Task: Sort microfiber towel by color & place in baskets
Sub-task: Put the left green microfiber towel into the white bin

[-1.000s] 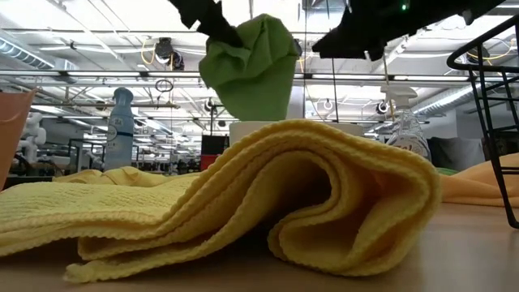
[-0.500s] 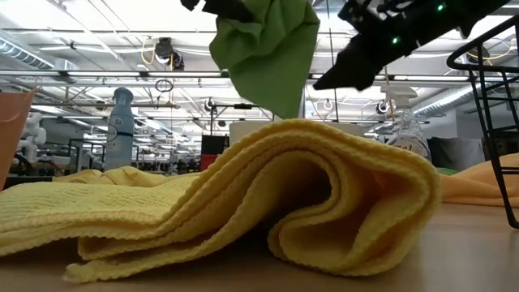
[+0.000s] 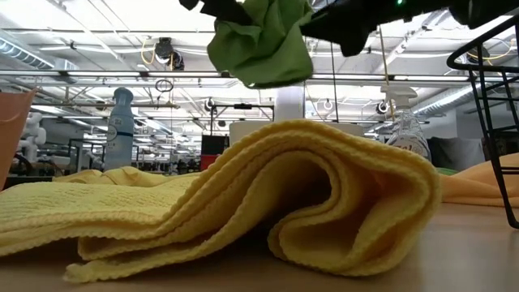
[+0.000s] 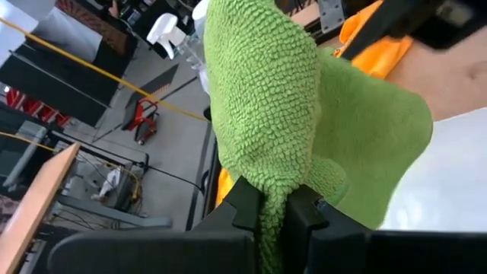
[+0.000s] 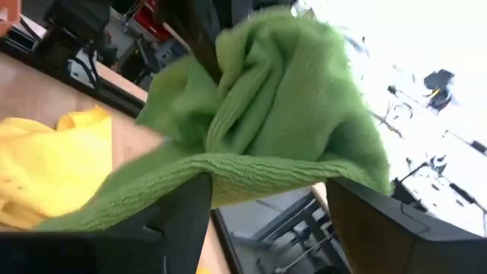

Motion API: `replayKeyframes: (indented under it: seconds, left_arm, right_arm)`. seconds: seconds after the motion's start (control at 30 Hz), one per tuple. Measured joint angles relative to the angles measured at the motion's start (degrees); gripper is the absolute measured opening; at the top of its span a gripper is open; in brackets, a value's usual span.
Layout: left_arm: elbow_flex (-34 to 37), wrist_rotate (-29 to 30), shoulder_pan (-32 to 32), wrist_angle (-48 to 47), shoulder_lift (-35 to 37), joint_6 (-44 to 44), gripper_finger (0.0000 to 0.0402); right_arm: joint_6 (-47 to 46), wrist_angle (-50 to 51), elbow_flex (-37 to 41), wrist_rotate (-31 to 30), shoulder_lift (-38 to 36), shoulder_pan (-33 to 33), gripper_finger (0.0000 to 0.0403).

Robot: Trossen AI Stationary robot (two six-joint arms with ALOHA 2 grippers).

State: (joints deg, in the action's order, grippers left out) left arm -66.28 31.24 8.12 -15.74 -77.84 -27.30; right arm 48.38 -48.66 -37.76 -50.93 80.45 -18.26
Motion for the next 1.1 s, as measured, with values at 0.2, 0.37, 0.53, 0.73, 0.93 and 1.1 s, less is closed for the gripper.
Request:
replayKeyframes:
  seconds: [0.2, 0.37, 0.53, 0.73, 0.93, 1.1]
  left_arm:
    - [0.0, -4.57, -0.04, 0.39, -0.48, 0.03, 0.0022]
    - [0.0, -7.05, 0.02, 0.62, -0.93, 0.03, 0.0022]
    - [0.02, -5.4, -0.04, -0.04, -0.9, -0.03, 0.0022]
    - [0.02, -5.44, 0.0, -0.17, -0.92, -4.13, 0.0022]
    - [0.02, -6.28, 0.0, 0.02, -0.92, -5.76, 0.0022]
    - [0.02, -10.2, -0.1, 0.34, -0.92, -6.07, 0.0022]
  right_arm:
    - [4.99, -3.78, 0.0, -0.01, -0.16, -3.02, 0.0293]
    - [9.17, -3.18, -0.31, -0.09, -0.16, -3.67, 0.0359]
    - [18.12, -0.65, -0.31, -3.35, -0.14, -8.05, 0.0397]
    - [31.42, 6.67, -0.31, -12.25, -0.14, -12.51, 0.0394]
    - [30.06, 19.03, -0.31, -14.86, -0.09, -12.84, 0.0394]
    - [36.05, 18.13, -0.31, -15.18, -0.1, -11.46, 0.0394]
